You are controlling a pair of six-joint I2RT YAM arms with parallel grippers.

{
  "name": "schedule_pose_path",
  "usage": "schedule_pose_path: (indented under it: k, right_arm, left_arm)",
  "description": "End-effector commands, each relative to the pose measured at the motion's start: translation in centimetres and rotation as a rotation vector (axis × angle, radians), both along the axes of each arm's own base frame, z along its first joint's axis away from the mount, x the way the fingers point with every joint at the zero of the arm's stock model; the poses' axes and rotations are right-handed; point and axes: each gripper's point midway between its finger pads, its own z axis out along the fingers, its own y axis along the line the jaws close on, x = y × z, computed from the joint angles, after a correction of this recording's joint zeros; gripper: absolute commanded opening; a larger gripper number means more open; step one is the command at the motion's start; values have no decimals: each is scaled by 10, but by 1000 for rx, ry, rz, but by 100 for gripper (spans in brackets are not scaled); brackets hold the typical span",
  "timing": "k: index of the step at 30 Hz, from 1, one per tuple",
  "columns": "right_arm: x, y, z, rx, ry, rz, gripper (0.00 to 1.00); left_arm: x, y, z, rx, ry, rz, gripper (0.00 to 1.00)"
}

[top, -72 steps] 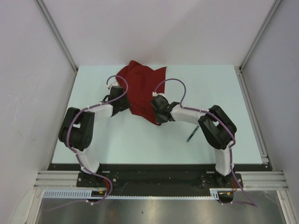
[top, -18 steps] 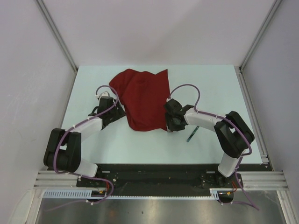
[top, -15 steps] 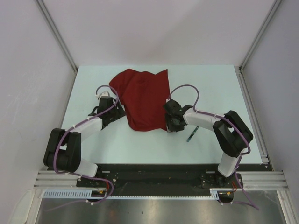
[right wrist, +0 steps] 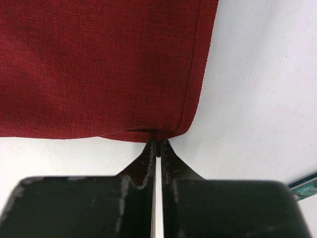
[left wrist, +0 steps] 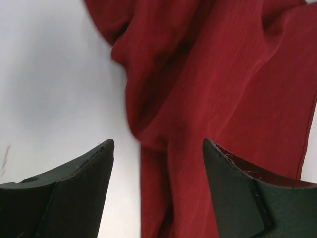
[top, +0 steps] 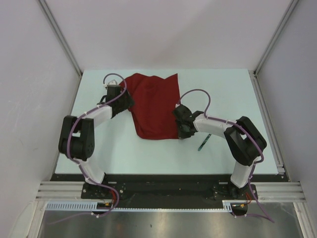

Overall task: Fold the napkin, place the utensils inside, and roll it up
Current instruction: Flatten the napkin out

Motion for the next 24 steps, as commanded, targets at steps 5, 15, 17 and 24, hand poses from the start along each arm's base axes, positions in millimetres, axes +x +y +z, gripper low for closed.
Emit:
schedule_pose_path:
  k: [5, 15, 17, 24]
  right_arm:
    - [-1, -17, -20, -59, 43, -25, 0]
    - [1, -42, -2, -80, 18, -56, 0]
    - [0, -45, 2, -78, 13, -65, 0]
    - [-4, -55, 2, -94, 17, -82, 0]
  left_arm:
    - [45, -30, -8, -101, -18, -96, 61]
    - [73, -57, 36, -108, -145, -183, 0]
    - [74, -76, 42, -101, -173, -236, 0]
    - [100, -163, 63, 64, -267, -524, 3]
